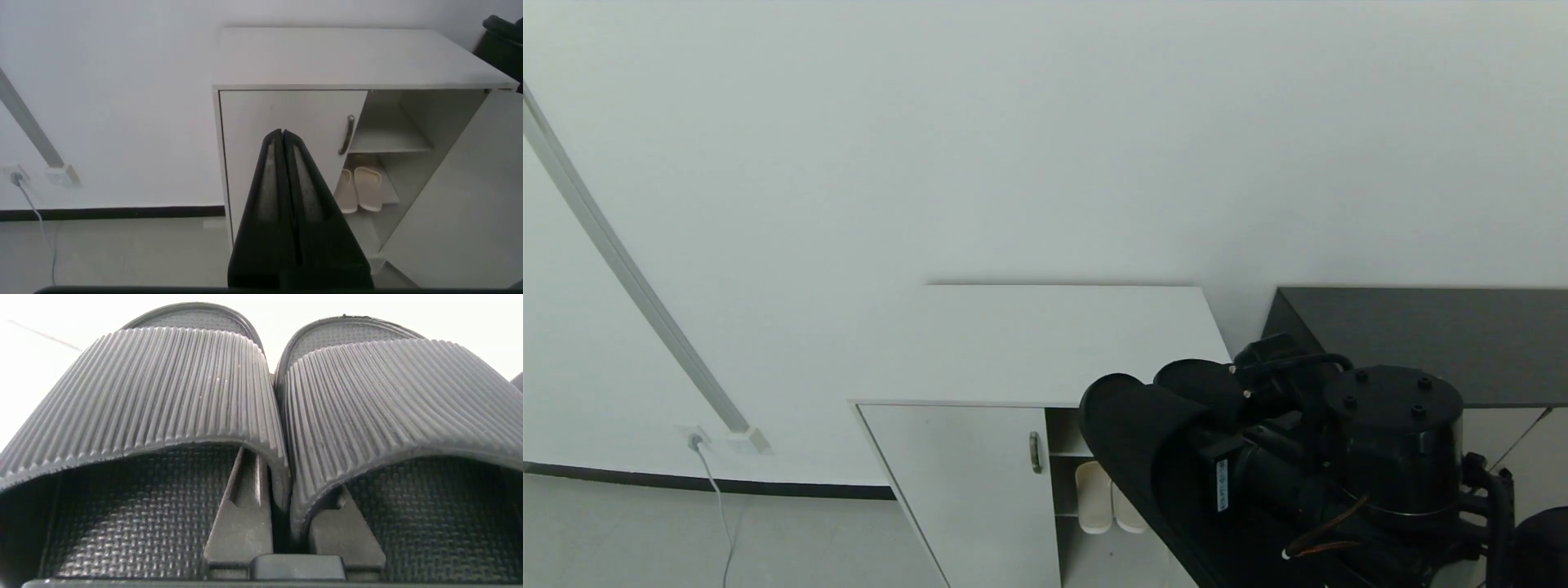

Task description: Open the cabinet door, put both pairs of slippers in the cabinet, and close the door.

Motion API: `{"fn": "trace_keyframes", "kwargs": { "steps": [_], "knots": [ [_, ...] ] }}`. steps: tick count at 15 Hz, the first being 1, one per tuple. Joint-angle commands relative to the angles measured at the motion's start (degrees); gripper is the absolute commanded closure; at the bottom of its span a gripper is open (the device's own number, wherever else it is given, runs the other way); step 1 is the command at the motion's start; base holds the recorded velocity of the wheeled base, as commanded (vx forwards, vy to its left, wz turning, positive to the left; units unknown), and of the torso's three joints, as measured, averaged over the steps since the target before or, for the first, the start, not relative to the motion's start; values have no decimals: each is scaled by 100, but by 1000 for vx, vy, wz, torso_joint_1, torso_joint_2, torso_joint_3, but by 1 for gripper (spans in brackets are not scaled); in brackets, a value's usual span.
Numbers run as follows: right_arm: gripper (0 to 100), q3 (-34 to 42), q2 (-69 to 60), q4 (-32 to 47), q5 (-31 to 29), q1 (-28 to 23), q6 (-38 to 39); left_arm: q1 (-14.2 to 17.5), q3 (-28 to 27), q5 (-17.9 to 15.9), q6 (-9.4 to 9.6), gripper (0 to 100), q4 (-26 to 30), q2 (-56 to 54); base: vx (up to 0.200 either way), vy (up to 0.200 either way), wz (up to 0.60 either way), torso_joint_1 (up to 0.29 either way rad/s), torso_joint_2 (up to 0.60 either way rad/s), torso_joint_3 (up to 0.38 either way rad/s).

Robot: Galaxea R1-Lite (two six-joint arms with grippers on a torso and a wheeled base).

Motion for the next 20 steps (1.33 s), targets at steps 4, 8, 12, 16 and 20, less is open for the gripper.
{"fn": "trace_keyframes", "kwargs": {
  "steps": [4, 8, 12, 16, 20],
  "knots": [
    [100, 51, 9, 0, 3, 35, 2, 0, 0, 1, -10, 100, -2, 7, 0, 0, 0, 0, 0, 0],
    [100, 60, 18, 0, 3, 44, 2, 0, 0, 1, -10, 100, -2, 7, 0, 0, 0, 0, 0, 0],
    [100, 60, 18, 0, 3, 52, 2, 0, 0, 1, -10, 100, -2, 7, 0, 0, 0, 0, 0, 0],
    [100, 60, 27, 0, 3, 61, 2, 0, 0, 1, -10, 100, -2, 7, 0, 0, 0, -120, 272, 152],
    [100, 69, 27, 0, 3, 70, 2, 0, 0, 1, -10, 100, -2, 7, 0, 0, 0, -141, 336, 183]
  ]
}}
